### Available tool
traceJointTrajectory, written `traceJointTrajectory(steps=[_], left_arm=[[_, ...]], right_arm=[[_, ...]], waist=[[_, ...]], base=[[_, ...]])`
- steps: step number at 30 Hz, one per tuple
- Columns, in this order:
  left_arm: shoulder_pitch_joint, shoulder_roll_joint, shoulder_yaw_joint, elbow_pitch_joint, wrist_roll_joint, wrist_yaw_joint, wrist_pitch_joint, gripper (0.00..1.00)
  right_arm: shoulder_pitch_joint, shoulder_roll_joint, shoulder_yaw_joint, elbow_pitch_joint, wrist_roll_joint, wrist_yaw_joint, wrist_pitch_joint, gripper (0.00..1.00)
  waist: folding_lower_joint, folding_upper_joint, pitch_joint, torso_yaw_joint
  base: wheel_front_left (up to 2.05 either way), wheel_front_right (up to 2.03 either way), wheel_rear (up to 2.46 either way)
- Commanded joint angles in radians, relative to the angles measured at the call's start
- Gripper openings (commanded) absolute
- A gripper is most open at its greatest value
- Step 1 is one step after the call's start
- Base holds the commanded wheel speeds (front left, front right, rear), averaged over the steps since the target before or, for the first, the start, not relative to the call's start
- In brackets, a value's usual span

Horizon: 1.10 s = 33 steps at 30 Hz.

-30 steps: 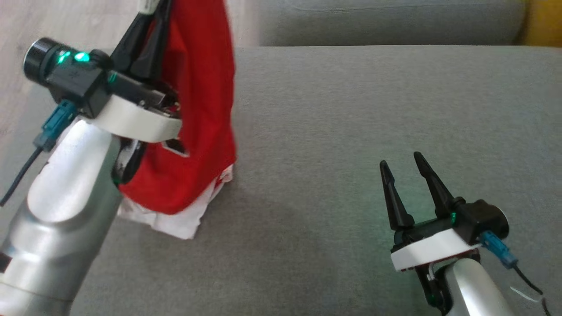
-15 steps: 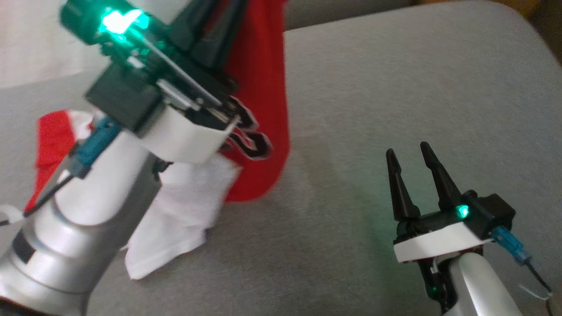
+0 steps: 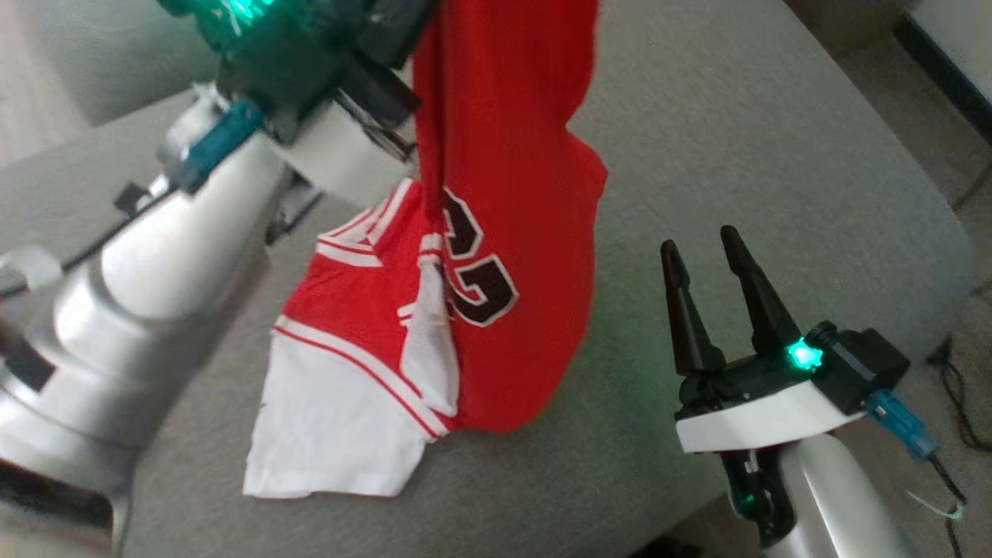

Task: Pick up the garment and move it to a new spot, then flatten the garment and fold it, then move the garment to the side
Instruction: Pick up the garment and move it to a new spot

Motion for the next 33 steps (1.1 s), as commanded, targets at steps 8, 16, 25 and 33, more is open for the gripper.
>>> traceJointTrajectory(steps=[8, 16, 25, 33], left_arm=[[-0.222, 0.012, -0.051, 0.293, -0.024, -0.013, 0.02, 1.0], [-0.283, -0.01, -0.097, 0.547, -0.037, -0.014, -0.009, 1.0], [-0.194, -0.007, -0.031, 0.519, -0.089, 0.03, -0.066, 1.0], [0.079, 0.032, 0.089, 0.263, -0.121, 0.128, -0.067, 1.0]], right_arm=[[-0.047, -0.004, 0.077, -0.073, 0.052, -0.001, -0.011, 1.0], [-0.051, -0.004, 0.082, -0.079, 0.056, -0.001, -0.011, 1.0], [-0.051, -0.004, -0.013, -0.058, -0.02, -0.001, -0.011, 1.0], [-0.028, -0.004, -0.097, -0.038, -0.073, -0.001, -0.011, 1.0]], waist=[[-0.0001, -0.0001, 0.113, -0.12], [-0.0001, -0.0001, 0.121, -0.104], [-0.0001, -0.0001, 0.054, 0.086], [-0.0001, -0.0001, 0.0, 0.236]], base=[[0.0, 0.0, 0.0], [0.0, 0.0, 0.0], [0.0, 0.0, 0.0], [0.0, 0.0, 0.0]])
